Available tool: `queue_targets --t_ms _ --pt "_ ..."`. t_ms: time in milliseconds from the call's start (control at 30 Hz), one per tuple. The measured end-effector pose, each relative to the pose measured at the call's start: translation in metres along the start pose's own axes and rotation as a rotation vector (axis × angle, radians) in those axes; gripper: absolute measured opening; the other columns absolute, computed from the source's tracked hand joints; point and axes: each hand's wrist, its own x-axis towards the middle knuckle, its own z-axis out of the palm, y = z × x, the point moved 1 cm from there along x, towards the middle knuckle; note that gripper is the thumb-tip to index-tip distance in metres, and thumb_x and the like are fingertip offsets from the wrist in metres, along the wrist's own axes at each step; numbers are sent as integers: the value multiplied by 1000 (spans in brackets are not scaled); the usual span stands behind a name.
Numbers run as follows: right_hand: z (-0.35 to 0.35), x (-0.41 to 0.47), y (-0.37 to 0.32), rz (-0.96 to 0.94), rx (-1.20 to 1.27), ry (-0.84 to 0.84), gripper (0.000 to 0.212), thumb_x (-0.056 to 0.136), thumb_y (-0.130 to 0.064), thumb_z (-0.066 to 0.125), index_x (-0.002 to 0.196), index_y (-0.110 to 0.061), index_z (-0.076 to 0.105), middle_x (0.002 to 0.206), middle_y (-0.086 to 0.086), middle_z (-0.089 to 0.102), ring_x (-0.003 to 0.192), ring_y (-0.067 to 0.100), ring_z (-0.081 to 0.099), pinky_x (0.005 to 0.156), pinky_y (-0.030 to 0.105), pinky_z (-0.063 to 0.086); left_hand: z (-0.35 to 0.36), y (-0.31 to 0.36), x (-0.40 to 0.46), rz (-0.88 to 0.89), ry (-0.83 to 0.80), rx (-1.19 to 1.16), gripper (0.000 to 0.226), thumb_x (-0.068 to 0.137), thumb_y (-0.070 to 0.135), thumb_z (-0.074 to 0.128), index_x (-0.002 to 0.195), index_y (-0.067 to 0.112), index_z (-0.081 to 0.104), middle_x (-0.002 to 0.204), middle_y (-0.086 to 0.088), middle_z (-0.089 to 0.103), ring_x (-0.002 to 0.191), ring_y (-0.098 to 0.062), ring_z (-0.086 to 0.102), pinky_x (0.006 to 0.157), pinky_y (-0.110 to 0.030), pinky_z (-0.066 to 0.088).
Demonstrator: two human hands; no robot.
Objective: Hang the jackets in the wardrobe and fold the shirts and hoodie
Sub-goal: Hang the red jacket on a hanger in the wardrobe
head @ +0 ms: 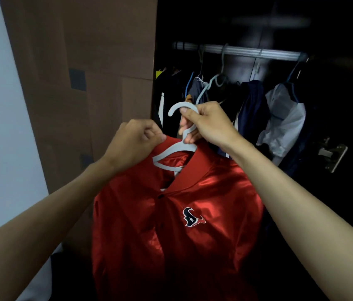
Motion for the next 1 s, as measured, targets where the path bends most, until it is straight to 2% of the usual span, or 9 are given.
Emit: queue_targets --t_ms 133,233,367,467,567,733,867,933,1000 --pt "7 -4 7 64 -4 -3 38 105 -23 55 80 2 66 75 26 74 63 41 72 57 38 61 10 5 -2 4 -31 -8 8 86 29 73 79 26 73 58 15 63 54 3 57 64 -22 48" --pt "-9 -7 16 124 101 77 37 106 -22 54 78 0 65 73 26 73 56 34 71 53 32 61 -2 -2 -5 32 -10 78 5 86 35 69 87 31 69 67 20 66 65 4 62 71 -27 52" --pt "-29 -11 20 170 157 106 37 106 -23 53 80 2 66 73 23 74 58 31 72 58 32 62 -18 -13 -28 194 47 302 18 86 49 61 93 32 62 79 14 67 77 -14 67 69 -34 53" --pt "-24 -12 10 151 174 91 36 105 -23 54 82 3 66 73 22 74 59 31 73 59 31 63 12 -13 -49 272 -300 479 50 84 75 42 113 39 61 98 11 73 92 -19 71 75 -36 55" --pt "-10 -12 -1 122 183 38 37 104 -25 56 80 2 66 72 21 74 59 30 73 59 31 62 45 -28 -60 205 -552 609 63 85 80 40 133 40 50 122 9 70 112 -22 67 84 -37 49" --pt "-5 -15 -6 127 194 -10 40 103 -30 59 77 0 63 76 22 76 70 34 77 64 32 63 47 -37 -56 237 -504 760 40 99 63 37 119 32 55 109 2 71 104 -23 68 70 -32 36" --pt "-3 -15 -6 122 196 -9 41 103 -31 58 75 -1 61 78 22 76 65 31 75 66 33 63 42 -28 -56 288 -538 695 32 101 56 41 106 29 57 67 8 53 97 -20 69 73 -33 46" --pt "-3 -15 -7 109 186 -12 41 103 -31 58 75 0 61 78 22 76 65 32 75 65 33 63 46 -26 -59 355 -468 712 32 102 54 40 108 29 59 77 5 65 95 -21 71 68 -31 42" --pt "-4 -16 -8 104 174 -21 41 103 -31 58 77 1 62 80 23 76 72 37 76 67 34 63 52 -33 -63 480 -290 719 31 100 52 42 103 32 65 78 3 71 75 -21 73 56 -29 39"
